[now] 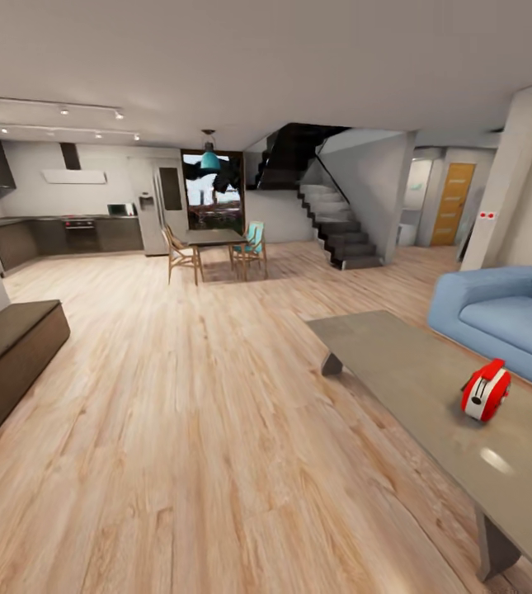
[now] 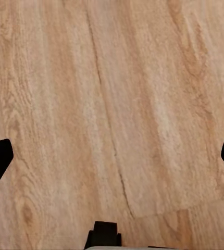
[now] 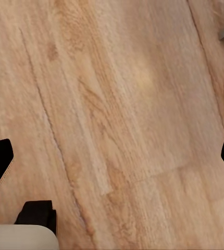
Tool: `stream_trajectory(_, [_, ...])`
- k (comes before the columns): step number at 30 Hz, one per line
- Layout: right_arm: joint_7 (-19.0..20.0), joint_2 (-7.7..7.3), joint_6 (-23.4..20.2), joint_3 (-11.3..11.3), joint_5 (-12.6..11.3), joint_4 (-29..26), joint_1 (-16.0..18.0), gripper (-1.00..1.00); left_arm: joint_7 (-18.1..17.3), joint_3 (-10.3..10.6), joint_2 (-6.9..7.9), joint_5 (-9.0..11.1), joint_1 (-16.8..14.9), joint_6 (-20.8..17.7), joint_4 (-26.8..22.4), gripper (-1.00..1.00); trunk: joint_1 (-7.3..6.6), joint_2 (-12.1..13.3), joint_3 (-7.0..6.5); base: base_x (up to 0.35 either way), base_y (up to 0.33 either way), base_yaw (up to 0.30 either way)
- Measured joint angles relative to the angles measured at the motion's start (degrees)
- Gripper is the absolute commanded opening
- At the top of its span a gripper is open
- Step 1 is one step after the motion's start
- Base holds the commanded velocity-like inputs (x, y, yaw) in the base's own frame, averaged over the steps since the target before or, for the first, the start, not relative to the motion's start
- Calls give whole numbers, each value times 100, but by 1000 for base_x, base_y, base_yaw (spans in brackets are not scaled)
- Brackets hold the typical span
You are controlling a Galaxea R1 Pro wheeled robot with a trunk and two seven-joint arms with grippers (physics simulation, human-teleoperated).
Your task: Turn on the radio receiver that's on the table in the living room.
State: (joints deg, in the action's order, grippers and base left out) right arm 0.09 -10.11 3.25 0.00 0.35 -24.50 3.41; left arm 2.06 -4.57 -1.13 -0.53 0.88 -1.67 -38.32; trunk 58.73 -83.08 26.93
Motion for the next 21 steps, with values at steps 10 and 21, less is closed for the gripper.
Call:
stream_trajectory(10, [0, 1, 0, 0, 0, 7, -1, 100, -4, 0, 59, 1, 0, -15, 0, 100, 0, 0, 0, 297, 140, -277])
stream_trajectory(21, [0, 4, 0, 8, 0, 7, 1, 100, -4, 0, 65, 15, 0, -3, 0, 100, 0, 0, 0, 308, 96, -277])
